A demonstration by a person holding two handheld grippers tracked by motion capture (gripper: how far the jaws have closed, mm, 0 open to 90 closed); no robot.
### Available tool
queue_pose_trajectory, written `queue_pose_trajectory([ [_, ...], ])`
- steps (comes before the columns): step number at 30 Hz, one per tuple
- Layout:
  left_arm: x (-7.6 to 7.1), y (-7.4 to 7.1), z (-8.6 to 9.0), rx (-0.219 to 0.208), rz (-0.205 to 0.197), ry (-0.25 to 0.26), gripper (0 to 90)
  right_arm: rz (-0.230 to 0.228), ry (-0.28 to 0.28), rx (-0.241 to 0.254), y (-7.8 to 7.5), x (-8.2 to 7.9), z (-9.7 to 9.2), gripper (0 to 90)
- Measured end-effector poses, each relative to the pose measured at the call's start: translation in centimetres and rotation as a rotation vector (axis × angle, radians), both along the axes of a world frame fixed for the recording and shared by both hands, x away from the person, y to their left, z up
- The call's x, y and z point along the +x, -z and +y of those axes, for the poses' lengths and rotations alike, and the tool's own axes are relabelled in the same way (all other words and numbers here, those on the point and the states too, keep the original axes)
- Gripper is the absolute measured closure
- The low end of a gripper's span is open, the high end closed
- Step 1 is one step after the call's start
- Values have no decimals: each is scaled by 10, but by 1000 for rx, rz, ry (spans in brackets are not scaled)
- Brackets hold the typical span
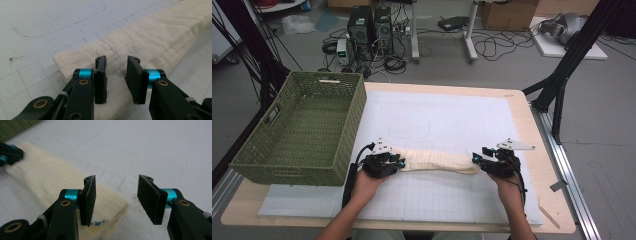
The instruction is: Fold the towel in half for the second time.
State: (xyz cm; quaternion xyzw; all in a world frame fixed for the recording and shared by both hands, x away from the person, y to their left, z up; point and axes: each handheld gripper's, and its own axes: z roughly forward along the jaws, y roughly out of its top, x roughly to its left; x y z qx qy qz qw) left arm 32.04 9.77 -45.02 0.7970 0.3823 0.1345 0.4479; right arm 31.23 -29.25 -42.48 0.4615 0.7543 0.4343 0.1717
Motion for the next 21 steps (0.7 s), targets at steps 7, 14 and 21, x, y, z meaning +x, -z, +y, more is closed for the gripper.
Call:
queue_pose_trajectory([
  [7, 0, 0, 0, -10, -3, -7, 678, 37, -61, -90, 13, 7, 8, 848],
  [14, -1, 0, 1, -3, -13, -21, 672, -32, 43, -133, 11, 22, 16, 843],
  [21, -3, -4, 3, -27, -37, -46, 637, -16, 93, -158, 17, 33, 20, 654],
])
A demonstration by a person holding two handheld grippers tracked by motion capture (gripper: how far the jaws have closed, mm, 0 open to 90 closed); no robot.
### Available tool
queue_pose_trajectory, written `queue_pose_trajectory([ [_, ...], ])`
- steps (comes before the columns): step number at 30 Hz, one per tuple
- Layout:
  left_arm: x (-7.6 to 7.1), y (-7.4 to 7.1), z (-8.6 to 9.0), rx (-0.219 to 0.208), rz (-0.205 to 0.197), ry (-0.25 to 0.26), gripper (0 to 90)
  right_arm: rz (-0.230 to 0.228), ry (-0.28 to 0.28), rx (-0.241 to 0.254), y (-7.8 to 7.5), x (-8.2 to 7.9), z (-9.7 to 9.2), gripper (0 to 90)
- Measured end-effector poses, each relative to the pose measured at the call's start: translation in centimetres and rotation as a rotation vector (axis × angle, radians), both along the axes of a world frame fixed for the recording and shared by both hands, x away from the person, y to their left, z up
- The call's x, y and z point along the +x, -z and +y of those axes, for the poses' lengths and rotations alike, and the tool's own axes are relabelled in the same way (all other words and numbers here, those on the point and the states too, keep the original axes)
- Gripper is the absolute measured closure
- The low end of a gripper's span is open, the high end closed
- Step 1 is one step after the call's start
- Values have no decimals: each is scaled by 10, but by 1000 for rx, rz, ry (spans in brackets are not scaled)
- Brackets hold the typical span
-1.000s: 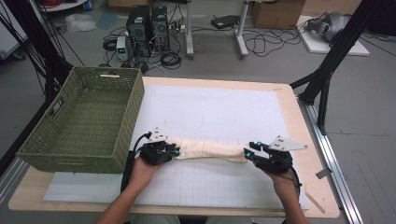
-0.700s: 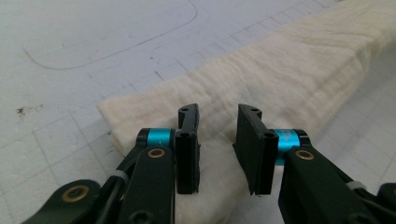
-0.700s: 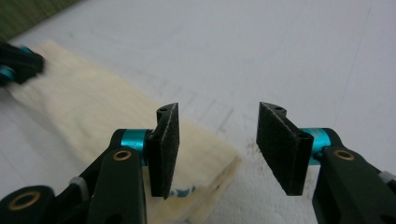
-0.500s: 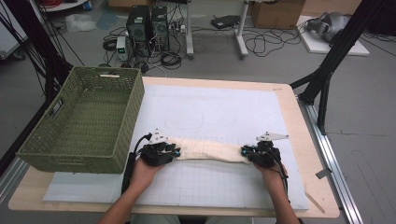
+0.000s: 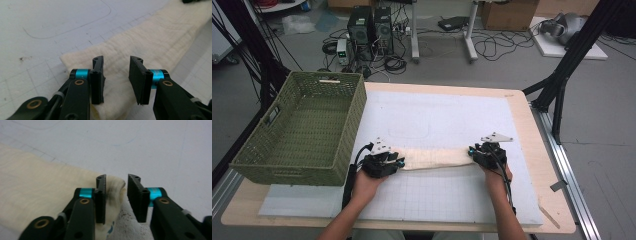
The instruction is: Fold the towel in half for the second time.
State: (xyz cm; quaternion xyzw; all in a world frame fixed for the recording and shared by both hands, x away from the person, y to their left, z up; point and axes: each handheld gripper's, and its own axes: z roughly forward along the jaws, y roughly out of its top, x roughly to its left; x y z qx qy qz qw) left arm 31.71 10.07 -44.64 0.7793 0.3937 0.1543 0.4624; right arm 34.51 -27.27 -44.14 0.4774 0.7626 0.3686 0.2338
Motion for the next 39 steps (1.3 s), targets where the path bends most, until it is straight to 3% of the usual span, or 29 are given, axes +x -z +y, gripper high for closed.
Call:
queue_pose_trajectory([
  [3, -2, -7, 3, -61, -42, -17, 634, -52, 4, 42, -10, -8, -11, 624],
  [7, -3, -15, 7, -88, -87, -10, 641, -110, -49, 101, -23, -23, -23, 627],
  [9, -1, -16, 10, -106, -92, -21, 646, -115, -108, 123, -26, -31, -24, 636],
  [12, 2, -12, 10, -73, -71, -28, 672, -68, -221, 108, -21, -38, -14, 657],
  [14, 3, -9, 8, -44, -45, -27, 705, -33, -267, 74, -12, -38, -5, 673],
  [16, 2, -5, 6, -2, -24, -29, 744, -20, -275, 14, -7, -34, 4, 701],
  [19, 2, 1, 6, 44, -3, -37, 771, -25, -228, -68, -2, -26, 11, 753],
  [22, 2, 4, 6, 47, 14, -32, 781, -30, -171, -153, 3, -19, 10, 768],
  [23, 2, 3, 5, 53, 12, -32, 782, -35, -159, -153, 4, -18, 8, 769],
  [25, 1, 4, 5, 69, 12, -25, 787, -53, -122, -201, 3, -17, 7, 762],
  [29, -1, 3, 6, 68, 9, -31, 784, -57, -72, -164, 0, -17, 2, 722],
  [32, -3, -2, 9, 25, -21, -52, 696, -75, -67, -73, -6, -19, -5, 671],
  [33, -3, -4, 11, 12, -40, -59, 672, -68, -69, -16, -7, -20, -8, 635],
  [35, 1, -7, 15, -1, -65, -107, 644, -40, -64, 5, -6, -19, -11, 588],
  [37, 7, -6, 20, -19, -40, -157, 602, -6, -61, 21, -2, -16, -13, 576],
  [39, 12, -4, 22, -19, -18, -172, 567, 30, -61, 48, 2, -12, -13, 574],
])
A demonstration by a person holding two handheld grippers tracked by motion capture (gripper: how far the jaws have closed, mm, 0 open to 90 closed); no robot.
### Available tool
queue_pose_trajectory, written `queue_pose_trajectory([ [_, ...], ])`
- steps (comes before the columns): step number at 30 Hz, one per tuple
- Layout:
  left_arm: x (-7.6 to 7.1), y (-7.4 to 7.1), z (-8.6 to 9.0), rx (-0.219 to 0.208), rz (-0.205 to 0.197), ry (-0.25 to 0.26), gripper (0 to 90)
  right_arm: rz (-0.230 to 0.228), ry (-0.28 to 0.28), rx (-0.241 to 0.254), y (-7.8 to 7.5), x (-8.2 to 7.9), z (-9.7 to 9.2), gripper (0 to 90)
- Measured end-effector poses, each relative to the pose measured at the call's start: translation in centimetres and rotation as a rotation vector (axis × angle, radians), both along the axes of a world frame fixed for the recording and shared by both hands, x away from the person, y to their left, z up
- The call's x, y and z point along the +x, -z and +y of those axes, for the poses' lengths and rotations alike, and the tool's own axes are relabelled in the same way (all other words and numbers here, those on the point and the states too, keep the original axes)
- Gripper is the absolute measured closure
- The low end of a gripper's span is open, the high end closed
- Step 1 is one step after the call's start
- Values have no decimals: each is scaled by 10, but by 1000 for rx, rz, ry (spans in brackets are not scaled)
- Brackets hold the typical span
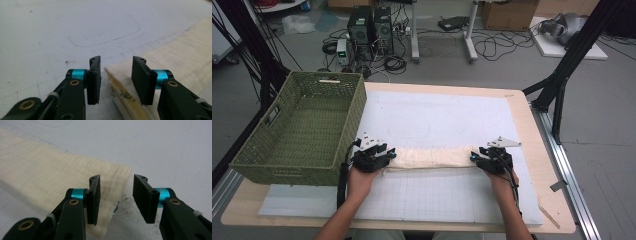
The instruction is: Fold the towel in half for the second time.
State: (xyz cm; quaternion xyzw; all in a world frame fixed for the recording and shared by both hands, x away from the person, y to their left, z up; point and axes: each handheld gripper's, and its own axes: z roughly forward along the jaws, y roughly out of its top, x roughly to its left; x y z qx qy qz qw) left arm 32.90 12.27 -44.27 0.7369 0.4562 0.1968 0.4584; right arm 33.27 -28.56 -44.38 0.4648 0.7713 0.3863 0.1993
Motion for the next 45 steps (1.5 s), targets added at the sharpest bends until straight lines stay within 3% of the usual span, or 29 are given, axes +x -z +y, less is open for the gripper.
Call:
queue_pose_trajectory([
  [2, 4, 4, 0, 16, 36, 3, 533, 54, -3, 26, 6, 4, 0, 607],
  [5, 7, 9, -3, 29, 79, 18, 524, 75, -28, 83, 7, 3, 0, 813],
  [6, 8, 9, -4, 40, 82, 26, 563, 70, -30, 71, 6, 2, 1, 829],
  [7, 8, 9, -5, 42, 82, 48, 616, 70, -30, 59, 5, 1, 2, 837],
  [8, 7, 9, -7, 53, 79, 65, 727, 79, -32, 55, 4, 0, 2, 840],
  [10, 5, 7, -9, 72, 71, 62, 825, 100, -24, 46, 1, -4, 1, 842],
  [14, 4, 5, -7, 41, 77, 19, 842, 146, -22, 40, -7, -22, 0, 841],
  [16, 5, 5, -8, 28, 79, 14, 841, 167, -1, 71, -10, -31, -1, 809],
  [18, 4, 5, -8, 27, 72, 3, 832, 129, 68, 40, -14, -35, -2, 643],
  [20, 4, 4, -6, 1, 60, -8, 808, 53, 64, 41, -19, -36, -6, 608],
  [22, 4, 3, -5, -3, 50, -12, 777, -1, 52, 84, -24, -35, -7, 612],
  [23, 4, 3, -5, -5, 50, -12, 769, 3, 45, 89, -25, -33, -7, 614],
  [25, 4, 5, -6, 7, 57, -3, 768, 91, 24, 78, -18, -23, -2, 649],
  [26, 4, 5, -6, 12, 57, 1, 769, 119, 19, 67, -13, -20, 1, 704],
  [27, 4, 6, -6, 17, 57, 10, 778, 127, 5, 51, -9, -18, 3, 815],
  [28, 3, 6, -6, 28, 54, 16, 790, 95, -14, 19, -7, -18, 6, 863],
  [31, 3, 8, -6, 44, 52, 24, 813, -15, -19, -64, -14, -18, 11, 873],
  [36, 2, 8, -8, 59, 42, 25, 808, -52, 29, -117, -6, -5, 11, 872],
  [38, 1, 8, -9, 64, 40, 23, 796, -43, 26, -151, 0, -2, 12, 869],
  [39, 1, 8, -9, 64, 40, 22, 788, -63, 21, -160, 2, -2, 12, 865],
  [42, 0, 7, -7, 67, 31, 11, 731, -64, 37, -158, 0, -7, 9, 766],
  [45, -6, 4, -1, 27, -11, 24, 654, -100, 62, -90, -7, -16, -3, 646],
])
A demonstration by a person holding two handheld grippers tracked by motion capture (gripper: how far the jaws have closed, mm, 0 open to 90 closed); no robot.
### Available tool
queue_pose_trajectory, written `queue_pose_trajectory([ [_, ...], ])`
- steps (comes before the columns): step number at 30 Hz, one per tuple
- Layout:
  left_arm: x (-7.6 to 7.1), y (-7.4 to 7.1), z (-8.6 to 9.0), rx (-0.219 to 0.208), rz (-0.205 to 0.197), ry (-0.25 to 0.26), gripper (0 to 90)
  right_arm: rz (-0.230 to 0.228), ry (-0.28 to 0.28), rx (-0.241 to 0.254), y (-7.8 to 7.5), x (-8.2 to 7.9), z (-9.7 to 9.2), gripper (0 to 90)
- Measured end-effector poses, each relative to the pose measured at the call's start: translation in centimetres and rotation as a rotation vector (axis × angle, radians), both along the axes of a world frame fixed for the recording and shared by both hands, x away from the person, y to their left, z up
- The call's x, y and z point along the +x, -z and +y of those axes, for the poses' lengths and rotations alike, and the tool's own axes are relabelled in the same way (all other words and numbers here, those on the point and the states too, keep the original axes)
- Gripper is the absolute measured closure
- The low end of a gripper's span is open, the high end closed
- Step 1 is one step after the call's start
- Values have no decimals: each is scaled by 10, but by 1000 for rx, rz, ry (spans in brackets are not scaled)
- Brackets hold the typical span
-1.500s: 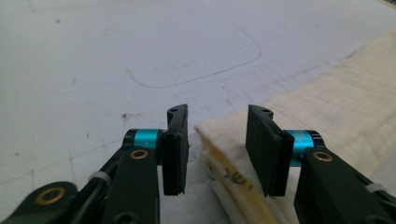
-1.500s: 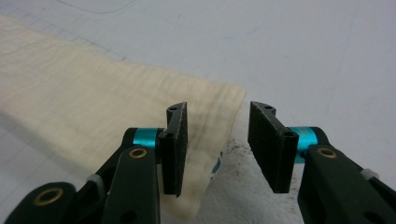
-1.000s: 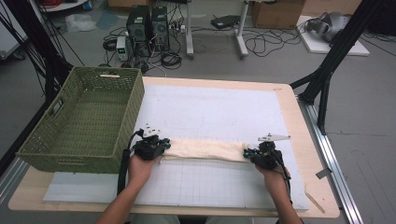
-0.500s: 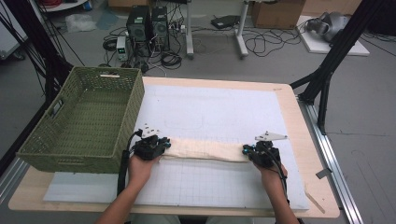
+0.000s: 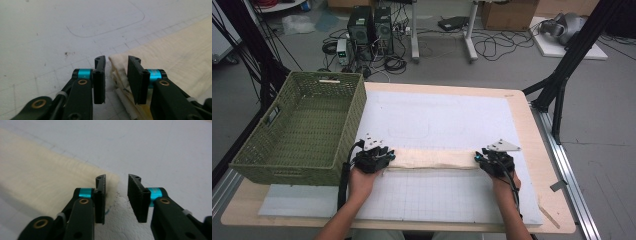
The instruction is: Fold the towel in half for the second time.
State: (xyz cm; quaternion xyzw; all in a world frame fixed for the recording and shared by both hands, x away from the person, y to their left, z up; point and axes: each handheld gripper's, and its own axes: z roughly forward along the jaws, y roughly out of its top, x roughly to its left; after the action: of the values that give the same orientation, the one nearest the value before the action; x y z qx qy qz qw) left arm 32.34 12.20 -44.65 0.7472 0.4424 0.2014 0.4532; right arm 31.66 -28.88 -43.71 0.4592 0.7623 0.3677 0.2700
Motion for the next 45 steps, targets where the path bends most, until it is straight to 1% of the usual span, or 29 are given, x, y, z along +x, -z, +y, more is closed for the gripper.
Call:
queue_pose_trajectory([
  [2, -3, -5, 6, -28, -26, 25, 618, -39, -1, 47, -9, -8, -10, 601],
  [3, -4, -7, 9, -48, -45, 36, 595, -48, -4, 72, -13, -13, -14, 572],
  [5, -5, -13, 14, -106, -75, 58, 544, -65, -19, 116, -18, -22, -22, 523],
  [6, -5, -17, 17, -143, -78, 72, 505, -73, -27, 124, -20, -26, -25, 484],
  [7, -4, -19, 18, -168, -80, 87, 476, -74, -26, 130, -21, -30, -28, 439],
  [8, -6, -22, 19, -197, -100, 105, 453, -78, -23, 131, -21, -32, -30, 400],
  [9, -7, -24, 19, -199, -105, 128, 435, -74, -14, 134, -23, -36, -33, 368],
  [10, -7, -26, 19, -201, -106, 145, 412, -78, -9, 133, -24, -39, -35, 341],
  [12, -9, -28, 20, -223, -111, 155, 338, -93, 9, 97, -28, -45, -38, 286],
  [14, -10, -29, 21, -221, -119, 155, 278, -104, 16, 80, -30, -52, -40, 243],
  [15, -11, -29, 22, -220, -119, 147, 254, -119, 18, 71, -31, -55, -42, 213],
  [17, -12, -31, 25, -230, -117, 134, 227, -127, 26, 68, -33, -61, -45, 182],
  [20, -14, -33, 29, -245, -127, 147, 209, -142, 33, 74, -34, -67, -49, 127],
  [21, -14, -34, 30, -245, -131, 148, 209, -146, 38, 81, -34, -69, -50, 122],
  [25, -15, -35, 32, -240, -133, 147, 209, -144, 37, 98, -33, -71, -53, 120],
  [29, -18, -35, 27, -230, -135, 167, 210, -139, 28, 100, -33, -71, -53, 118],
  [32, -18, -34, 25, -222, -137, 174, 211, -136, 25, 103, -32, -71, -52, 117],
  [33, -18, -34, 25, -214, -139, 180, 212, -136, 25, 102, -32, -71, -53, 117],
  [34, -17, -34, 25, -211, -138, 178, 215, -138, 29, 106, -32, -70, -53, 117],
  [37, -16, -34, 25, -222, -141, 169, 215, -146, 31, 106, -32, -70, -54, 117],
  [41, -16, -34, 26, -210, -139, 171, 218, -143, 44, 112, -31, -71, -56, 116],
  [45, -16, -34, 26, -214, -144, 163, 221, -146, 43, 113, -31, -71, -56, 116],
])
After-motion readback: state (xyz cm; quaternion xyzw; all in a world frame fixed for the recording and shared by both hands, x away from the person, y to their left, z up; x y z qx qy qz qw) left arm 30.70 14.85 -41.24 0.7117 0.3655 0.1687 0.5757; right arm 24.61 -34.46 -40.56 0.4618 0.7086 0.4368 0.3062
